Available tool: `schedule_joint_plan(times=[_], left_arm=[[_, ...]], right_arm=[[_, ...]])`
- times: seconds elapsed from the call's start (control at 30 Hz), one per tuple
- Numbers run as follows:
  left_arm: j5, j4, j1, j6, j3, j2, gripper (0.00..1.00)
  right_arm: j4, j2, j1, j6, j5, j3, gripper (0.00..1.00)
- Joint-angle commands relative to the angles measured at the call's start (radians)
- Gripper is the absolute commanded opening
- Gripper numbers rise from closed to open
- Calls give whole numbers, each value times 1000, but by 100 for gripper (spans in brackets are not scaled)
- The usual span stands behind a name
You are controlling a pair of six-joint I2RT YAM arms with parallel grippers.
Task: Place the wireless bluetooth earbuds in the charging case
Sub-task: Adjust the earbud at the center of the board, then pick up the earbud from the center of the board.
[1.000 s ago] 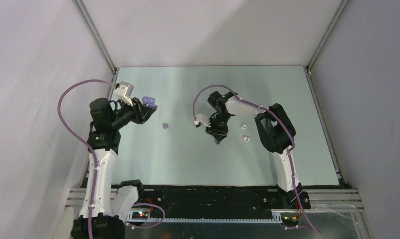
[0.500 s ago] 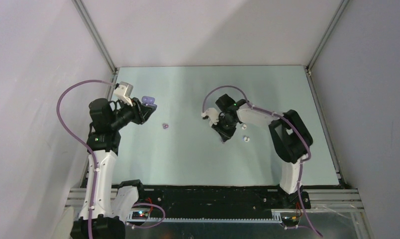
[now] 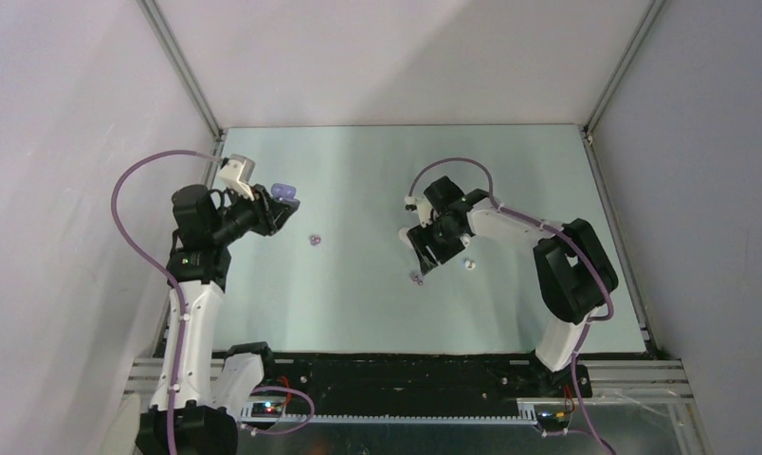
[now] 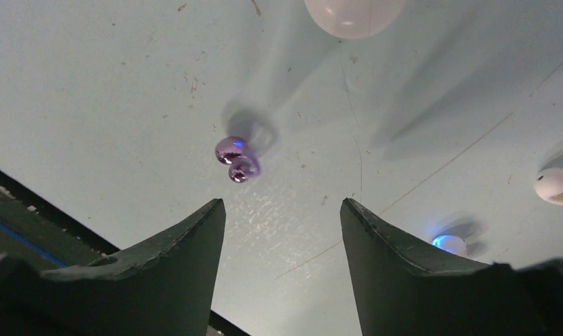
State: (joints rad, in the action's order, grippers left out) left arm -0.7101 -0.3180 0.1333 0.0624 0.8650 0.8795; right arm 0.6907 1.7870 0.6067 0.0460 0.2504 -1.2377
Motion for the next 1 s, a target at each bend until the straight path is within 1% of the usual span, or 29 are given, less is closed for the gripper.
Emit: schedule_joint_plan(times=[0.0, 0.03, 0.07, 0.1, 0.13, 0.2, 0.3, 0.37, 0.47, 0.6, 0.8, 0.97], left_arm=[[-5, 8, -5, 1, 56, -9, 0], [-4, 3, -5, -3, 58, -9, 0], [-3, -6, -5, -7, 60, -9, 0], [-3, -10, -4, -14, 62, -10, 0], [-4, -14, -4, -17, 62, -12, 0], [-2, -16, -4, -22, 60, -15, 0], [1, -11, -4, -21, 56, -23, 0], [5, -16, -4, -22, 53, -31, 0], [9, -29, -4, -32, 52, -43, 0], [13, -38, -4, -35, 45, -53, 0], [13, -33, -5, -33, 39, -60, 0], [14, -35, -6, -35, 35, -65, 0]], right_arm=[[40, -66, -37, 127, 146, -40, 60], [59, -64, -54, 164, 203, -59, 58], [69, -55, -61, 234, 227, -72, 55], [93, -48, -75, 270, 265, -98, 54], [109, -30, -78, 331, 274, -114, 50], [155, 4, -80, 401, 288, -155, 44], [170, 50, -76, 474, 309, -187, 39], [183, 86, -72, 482, 311, -205, 36], [213, 130, -66, 457, 299, -230, 35], [187, 138, -30, 459, 228, -199, 35], [159, 170, 16, 490, 172, -173, 34], [135, 203, 56, 464, 95, -172, 33]])
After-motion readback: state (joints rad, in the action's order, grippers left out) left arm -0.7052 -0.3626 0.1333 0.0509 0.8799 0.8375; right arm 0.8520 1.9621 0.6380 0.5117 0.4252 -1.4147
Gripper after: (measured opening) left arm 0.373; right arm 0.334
